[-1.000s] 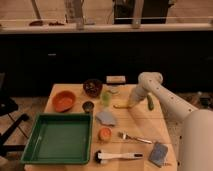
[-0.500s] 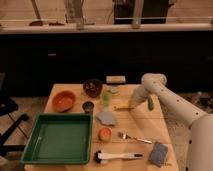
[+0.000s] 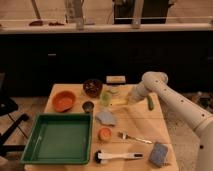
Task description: Place banana in red bowl
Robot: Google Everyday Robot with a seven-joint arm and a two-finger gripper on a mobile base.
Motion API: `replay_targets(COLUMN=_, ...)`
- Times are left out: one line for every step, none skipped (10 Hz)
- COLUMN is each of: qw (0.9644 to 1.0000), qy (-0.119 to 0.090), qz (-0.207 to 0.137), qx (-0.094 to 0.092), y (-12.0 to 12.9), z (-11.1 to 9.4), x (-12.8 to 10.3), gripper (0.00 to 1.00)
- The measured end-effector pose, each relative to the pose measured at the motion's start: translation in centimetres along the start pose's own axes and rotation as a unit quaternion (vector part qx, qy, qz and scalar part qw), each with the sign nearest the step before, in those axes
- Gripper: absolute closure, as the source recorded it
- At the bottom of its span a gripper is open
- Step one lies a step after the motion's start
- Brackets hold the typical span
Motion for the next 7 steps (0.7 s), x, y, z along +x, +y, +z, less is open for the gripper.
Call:
replay_targets(qw=0.9999, qy=-0.003, qz=-0.009, qx=0.008, y=-0.5, z=-0.4, x=-0.8, gripper=1.0)
replay_targets(qw=0.9995, qy=-0.006, qz=-0.024, qx=0.019, y=-1.1, z=-0.9, x=-2.0, gripper=1.0)
replay_targets(qw=0.999, qy=-0.006, qz=-0.035, qx=0.028, y=-1.5, z=-1.3, x=-2.8, gripper=1.0)
replay_targets(qw=0.9983, qy=-0.006, qz=-0.046, qx=0.037, y=-2.0, z=-1.8, x=-3.7, gripper=1.0)
replay_targets(qw=0.9976, qy=-0.005, qz=-0.055, qx=0.043, y=-2.3, z=-2.1, x=-4.3, gripper=1.0)
replay_targets(qw=0.9964, qy=-0.005, qz=-0.067, qx=0.052, y=-2.7, z=-2.8, x=-5.1, gripper=1.0)
replay_targets(qw=0.9955, qy=-0.005, qz=-0.075, qx=0.058, y=-3.0, z=-3.2, x=-5.6, gripper=1.0)
